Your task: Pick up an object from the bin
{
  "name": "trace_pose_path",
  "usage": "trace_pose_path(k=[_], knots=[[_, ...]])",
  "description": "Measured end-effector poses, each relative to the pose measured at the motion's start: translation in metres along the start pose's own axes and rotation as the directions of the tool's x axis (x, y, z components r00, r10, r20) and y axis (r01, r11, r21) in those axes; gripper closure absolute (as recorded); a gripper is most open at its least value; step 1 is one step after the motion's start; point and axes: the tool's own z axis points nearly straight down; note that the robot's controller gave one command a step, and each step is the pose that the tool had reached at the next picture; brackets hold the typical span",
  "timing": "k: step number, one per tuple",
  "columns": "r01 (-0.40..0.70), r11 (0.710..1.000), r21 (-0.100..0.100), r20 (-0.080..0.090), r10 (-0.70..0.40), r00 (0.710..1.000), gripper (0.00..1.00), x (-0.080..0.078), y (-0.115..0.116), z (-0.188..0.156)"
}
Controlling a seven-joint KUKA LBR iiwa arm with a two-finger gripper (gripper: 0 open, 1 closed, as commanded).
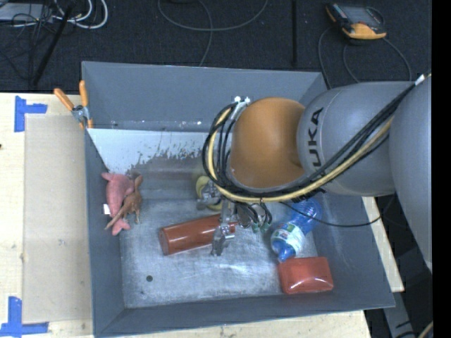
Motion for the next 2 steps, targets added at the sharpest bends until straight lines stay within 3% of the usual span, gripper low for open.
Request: trace_pose_path(k=[1, 2], knots=[[-0.036, 0.999, -0.001, 0.002, 0.036, 0.999, 0.00, 0.0003, -0.0062, 0.0656], [-0.059, 0.998, -0.007, 0.011, 0.059, 0.998, 1.00, -0.0010, -0.0136, 0.0603]])
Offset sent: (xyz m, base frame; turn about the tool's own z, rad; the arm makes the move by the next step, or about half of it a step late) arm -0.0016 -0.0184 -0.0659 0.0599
